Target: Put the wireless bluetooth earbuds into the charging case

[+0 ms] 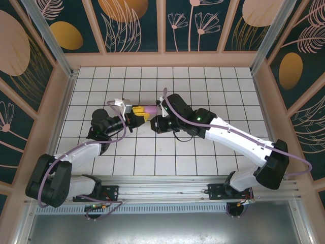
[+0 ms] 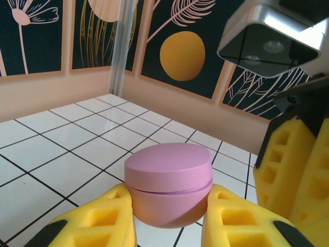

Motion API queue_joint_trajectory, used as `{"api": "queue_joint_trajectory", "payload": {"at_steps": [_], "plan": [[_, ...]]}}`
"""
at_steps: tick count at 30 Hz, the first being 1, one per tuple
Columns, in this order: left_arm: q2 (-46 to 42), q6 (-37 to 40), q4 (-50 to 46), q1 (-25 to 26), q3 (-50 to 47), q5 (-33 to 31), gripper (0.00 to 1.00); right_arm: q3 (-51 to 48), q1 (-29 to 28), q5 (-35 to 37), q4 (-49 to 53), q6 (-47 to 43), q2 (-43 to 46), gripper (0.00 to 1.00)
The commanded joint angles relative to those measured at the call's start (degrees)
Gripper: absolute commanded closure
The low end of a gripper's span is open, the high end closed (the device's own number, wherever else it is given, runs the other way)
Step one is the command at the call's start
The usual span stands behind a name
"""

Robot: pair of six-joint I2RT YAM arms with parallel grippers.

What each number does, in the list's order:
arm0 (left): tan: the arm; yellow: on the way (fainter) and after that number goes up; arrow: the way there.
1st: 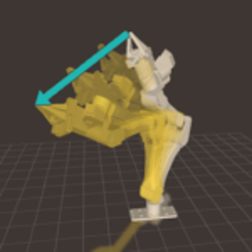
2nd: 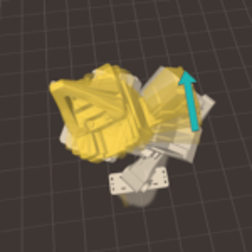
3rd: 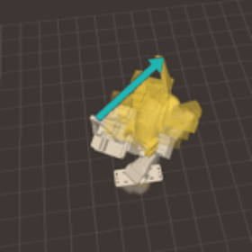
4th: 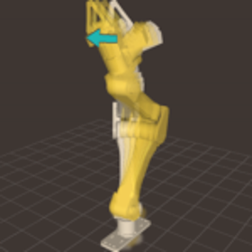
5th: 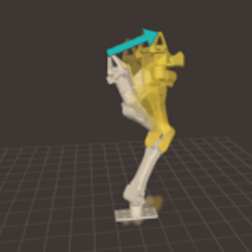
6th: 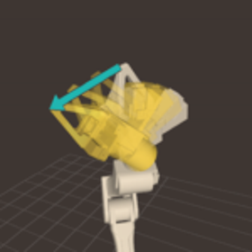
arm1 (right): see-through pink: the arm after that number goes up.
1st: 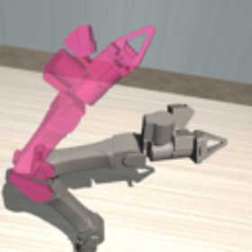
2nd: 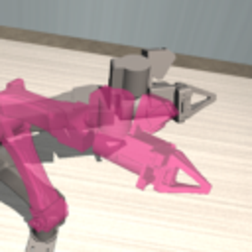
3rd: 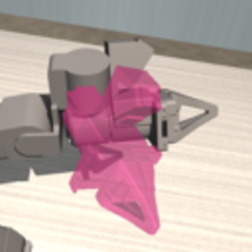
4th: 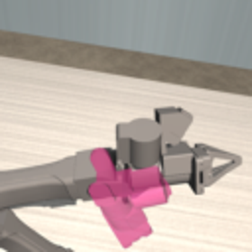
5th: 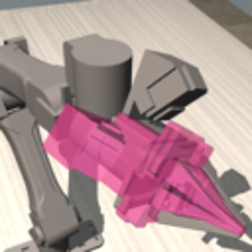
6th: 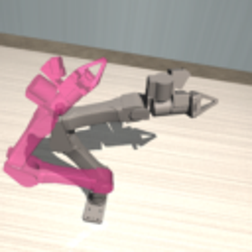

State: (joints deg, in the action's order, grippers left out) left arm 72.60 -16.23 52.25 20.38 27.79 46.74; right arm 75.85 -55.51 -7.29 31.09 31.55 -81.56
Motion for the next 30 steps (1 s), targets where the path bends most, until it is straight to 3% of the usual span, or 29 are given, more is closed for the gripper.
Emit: {"api": "queue_joint_trajectory", "payload": {"at_steps": [1, 14, 30], "plan": [[0.35, 0.07, 0.69, 0.5, 1.71, 2.2, 1.0, 3.32, 0.19, 2.11, 1.42, -2.28, -0.51, 0.84], [-0.88, 0.78, -0.71, 1.59, 1.56, 3.41, 1.0, 4.04, 6.96, 0.85, 0.28, -2.86, -1.09, 0.84], [-1.33, 1.44, -0.53, 2.27, 1.94, 4.54, 1.0, 6.21, 7.87, 3.52, 3.12, -6.36, -3.23, 0.84]]}}
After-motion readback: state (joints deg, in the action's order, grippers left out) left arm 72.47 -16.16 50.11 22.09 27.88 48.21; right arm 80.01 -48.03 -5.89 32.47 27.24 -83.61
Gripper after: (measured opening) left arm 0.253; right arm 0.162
